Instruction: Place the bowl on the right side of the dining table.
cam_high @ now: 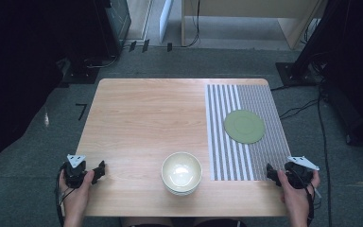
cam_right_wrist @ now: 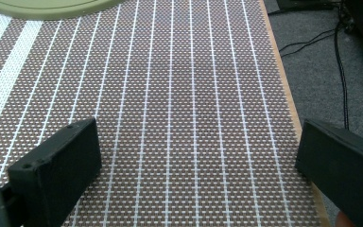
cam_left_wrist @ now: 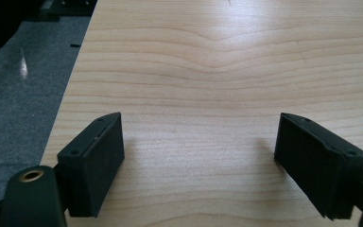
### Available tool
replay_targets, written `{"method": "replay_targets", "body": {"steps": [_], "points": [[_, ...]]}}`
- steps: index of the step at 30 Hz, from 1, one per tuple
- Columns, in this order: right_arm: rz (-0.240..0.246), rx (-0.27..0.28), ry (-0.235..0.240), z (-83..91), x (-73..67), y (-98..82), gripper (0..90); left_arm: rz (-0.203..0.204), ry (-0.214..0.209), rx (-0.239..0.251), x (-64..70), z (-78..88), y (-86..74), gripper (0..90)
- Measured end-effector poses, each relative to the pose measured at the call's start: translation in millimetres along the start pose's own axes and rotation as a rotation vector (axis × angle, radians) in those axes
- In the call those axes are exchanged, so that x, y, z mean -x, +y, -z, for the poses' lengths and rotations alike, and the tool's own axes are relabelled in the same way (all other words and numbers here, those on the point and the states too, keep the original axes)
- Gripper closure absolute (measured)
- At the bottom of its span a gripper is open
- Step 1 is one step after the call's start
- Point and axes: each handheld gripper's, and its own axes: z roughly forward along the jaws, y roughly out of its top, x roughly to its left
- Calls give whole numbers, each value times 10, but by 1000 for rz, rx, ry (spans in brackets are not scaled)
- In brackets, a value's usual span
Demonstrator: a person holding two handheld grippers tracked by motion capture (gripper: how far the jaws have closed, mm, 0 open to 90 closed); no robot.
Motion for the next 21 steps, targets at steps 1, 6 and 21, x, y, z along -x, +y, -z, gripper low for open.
{"method": "replay_targets", "body": {"steps": [1,6,21], "points": [[-1,0,-1,1,-1,0,7,4,5,-3,-5,2,0,140],[19,23,-7,29,-9,-12,9,27,10,3,-34,13,20,130],[-27,155,16,251,-147,147,12,29,-14,58,134,109,110,130]]}}
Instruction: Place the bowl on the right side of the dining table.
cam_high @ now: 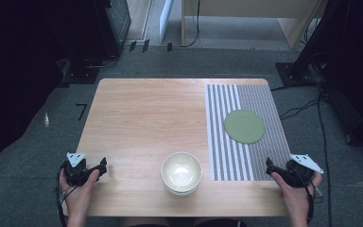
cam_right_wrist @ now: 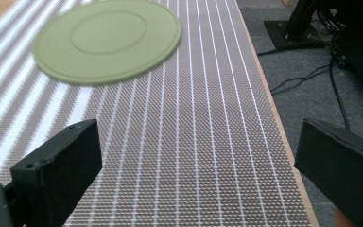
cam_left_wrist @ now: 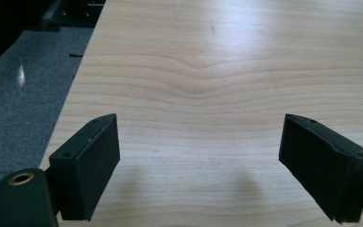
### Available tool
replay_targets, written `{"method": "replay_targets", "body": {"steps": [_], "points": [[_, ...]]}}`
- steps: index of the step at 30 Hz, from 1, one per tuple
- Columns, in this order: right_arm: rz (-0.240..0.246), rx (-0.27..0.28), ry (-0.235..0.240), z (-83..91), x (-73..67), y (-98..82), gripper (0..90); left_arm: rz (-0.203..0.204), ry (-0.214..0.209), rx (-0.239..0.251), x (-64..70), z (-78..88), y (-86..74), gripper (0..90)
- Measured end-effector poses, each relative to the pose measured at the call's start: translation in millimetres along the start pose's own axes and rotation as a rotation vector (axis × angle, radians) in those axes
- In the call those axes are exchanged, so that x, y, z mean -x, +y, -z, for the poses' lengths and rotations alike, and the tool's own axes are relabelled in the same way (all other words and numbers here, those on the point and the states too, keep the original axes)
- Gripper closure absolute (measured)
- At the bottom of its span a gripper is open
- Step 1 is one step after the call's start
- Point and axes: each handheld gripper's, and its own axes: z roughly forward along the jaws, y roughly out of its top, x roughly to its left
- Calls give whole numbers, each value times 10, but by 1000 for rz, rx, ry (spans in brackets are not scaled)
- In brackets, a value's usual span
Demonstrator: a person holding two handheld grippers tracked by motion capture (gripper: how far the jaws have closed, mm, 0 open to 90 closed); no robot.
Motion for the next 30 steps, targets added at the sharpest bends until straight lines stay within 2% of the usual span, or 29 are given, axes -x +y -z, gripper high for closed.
{"method": "replay_targets", "body": {"steps": [2,4,12,15,20,25,27,30], "points": [[-16,11,11,34,-11,17,12,-13,-5,5,47,16,18,130],[-23,14,17,52,-22,40,12,-9,-14,12,74,32,35,130],[5,33,48,110,-180,214,12,-18,-14,34,149,106,146,130],[14,56,28,133,-236,282,11,-15,-24,46,173,142,196,130],[-11,61,47,143,-265,372,12,-16,-36,61,227,175,266,130],[-8,72,52,146,-306,431,14,-32,-45,68,270,198,355,130],[9,71,57,140,-346,460,85,-29,-58,76,266,204,392,130],[29,64,60,124,-416,506,95,-19,-59,89,273,212,444,130]]}}
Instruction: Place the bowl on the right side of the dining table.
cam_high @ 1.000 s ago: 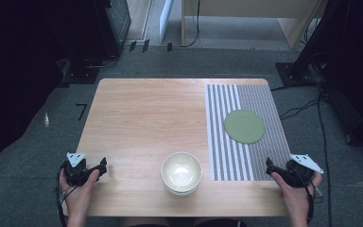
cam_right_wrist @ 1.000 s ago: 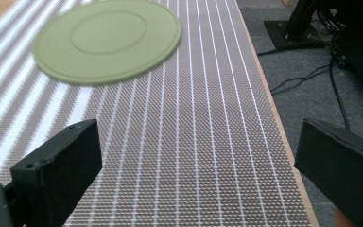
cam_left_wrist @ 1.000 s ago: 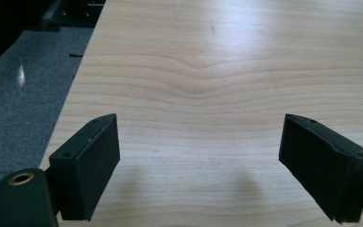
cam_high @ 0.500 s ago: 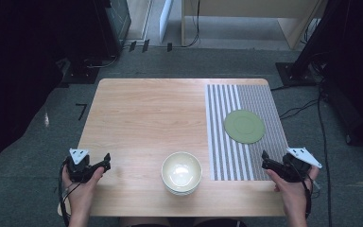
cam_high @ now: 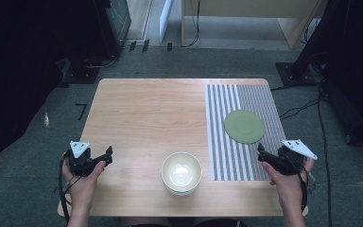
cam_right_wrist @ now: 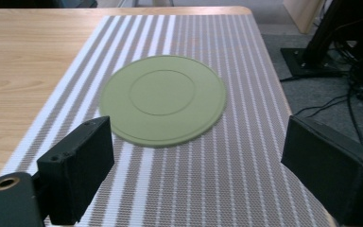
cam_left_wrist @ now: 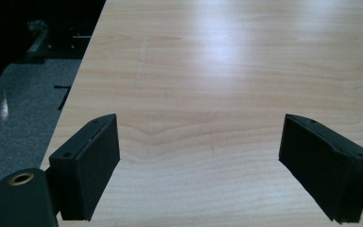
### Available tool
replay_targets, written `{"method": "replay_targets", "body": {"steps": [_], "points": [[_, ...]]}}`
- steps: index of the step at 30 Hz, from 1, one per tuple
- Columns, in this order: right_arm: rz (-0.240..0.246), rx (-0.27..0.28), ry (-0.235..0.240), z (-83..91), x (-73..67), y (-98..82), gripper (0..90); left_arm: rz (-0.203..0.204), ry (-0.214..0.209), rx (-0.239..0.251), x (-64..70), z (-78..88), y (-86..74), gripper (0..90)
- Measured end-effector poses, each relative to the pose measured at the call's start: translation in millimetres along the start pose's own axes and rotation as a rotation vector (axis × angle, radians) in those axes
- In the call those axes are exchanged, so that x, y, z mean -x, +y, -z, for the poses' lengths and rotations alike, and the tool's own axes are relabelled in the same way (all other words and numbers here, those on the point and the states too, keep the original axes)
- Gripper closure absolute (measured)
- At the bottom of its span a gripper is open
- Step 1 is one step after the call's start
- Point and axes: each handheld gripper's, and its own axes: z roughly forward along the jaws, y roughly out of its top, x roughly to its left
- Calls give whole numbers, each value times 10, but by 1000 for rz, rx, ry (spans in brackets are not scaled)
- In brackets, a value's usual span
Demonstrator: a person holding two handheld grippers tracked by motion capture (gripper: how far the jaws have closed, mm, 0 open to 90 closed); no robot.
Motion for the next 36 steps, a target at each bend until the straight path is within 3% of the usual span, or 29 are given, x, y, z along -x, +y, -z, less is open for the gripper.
{"method": "replay_targets", "body": {"steps": [6,12,17,22,24,29,31,36], "points": [[12,19,38,-44,-138,121,95,10,-41,20,32,-9,92,130],[14,17,62,-51,-193,231,99,4,-45,48,66,33,260,130],[-8,27,72,-64,-220,336,103,-4,-75,62,155,42,364,131],[2,38,96,-67,-288,423,103,-22,-113,68,266,95,407,132],[-7,43,115,-63,-323,430,103,-18,-128,73,326,115,409,133],[17,17,155,-78,-470,391,103,-69,-193,48,505,129,383,140],[27,3,161,-77,-518,361,103,-60,-217,41,547,134,374,140],[46,10,163,-64,-626,268,169,-91,-255,34,680,182,337,158]]}}
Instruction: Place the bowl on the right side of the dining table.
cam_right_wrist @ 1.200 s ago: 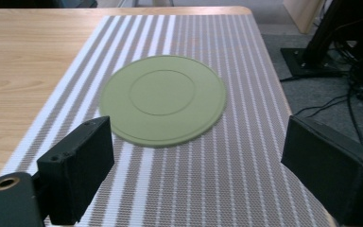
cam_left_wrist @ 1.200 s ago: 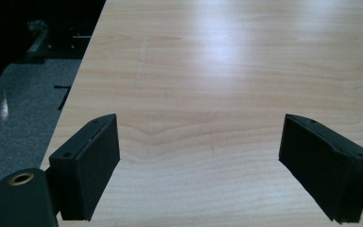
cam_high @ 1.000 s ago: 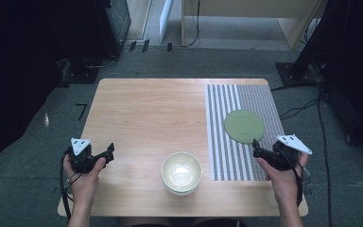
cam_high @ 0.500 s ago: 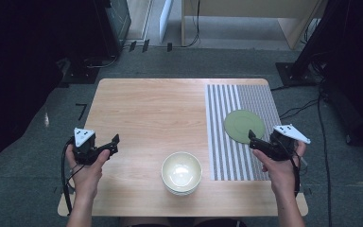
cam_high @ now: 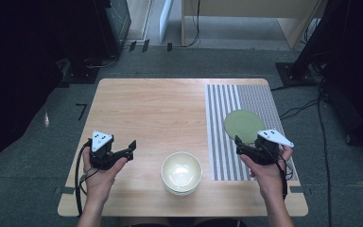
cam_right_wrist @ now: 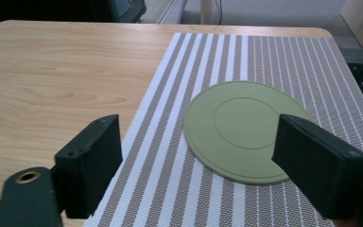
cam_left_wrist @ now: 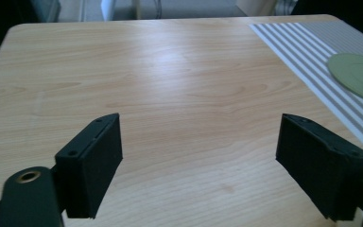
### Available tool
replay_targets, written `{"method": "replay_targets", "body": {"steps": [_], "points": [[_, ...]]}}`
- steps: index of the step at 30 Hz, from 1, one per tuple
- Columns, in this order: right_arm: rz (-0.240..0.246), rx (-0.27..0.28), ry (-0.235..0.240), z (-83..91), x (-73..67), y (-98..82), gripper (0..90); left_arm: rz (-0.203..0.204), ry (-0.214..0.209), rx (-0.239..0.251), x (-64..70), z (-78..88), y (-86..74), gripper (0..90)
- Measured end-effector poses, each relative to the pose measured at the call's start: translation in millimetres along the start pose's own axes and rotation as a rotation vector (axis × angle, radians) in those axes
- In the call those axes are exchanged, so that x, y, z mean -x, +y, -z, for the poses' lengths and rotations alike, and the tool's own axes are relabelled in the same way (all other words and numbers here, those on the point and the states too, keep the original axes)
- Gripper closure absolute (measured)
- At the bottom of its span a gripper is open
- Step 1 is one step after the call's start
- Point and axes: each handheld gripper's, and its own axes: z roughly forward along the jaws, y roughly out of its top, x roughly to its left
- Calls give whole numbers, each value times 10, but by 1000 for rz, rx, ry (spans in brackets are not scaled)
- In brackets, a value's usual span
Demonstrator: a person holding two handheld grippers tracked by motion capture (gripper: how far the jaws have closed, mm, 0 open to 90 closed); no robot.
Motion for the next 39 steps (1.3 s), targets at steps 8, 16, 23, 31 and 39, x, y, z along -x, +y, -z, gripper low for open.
{"method": "replay_targets", "body": {"steps": [8,16,23,31,39], "points": [[37,47,61,40,-202,-36,292,-11,-87,-19,183,-30,-42,293],[24,65,186,78,-367,-60,479,-27,-157,-27,393,-46,-57,342],[47,26,298,60,-497,-88,438,-63,-202,-40,558,-49,-77,359],[74,-52,404,50,-719,-127,398,-104,-246,-62,705,-49,-110,446],[121,-51,478,36,-861,-180,550,-141,-301,-106,844,-119,-169,532]]}}
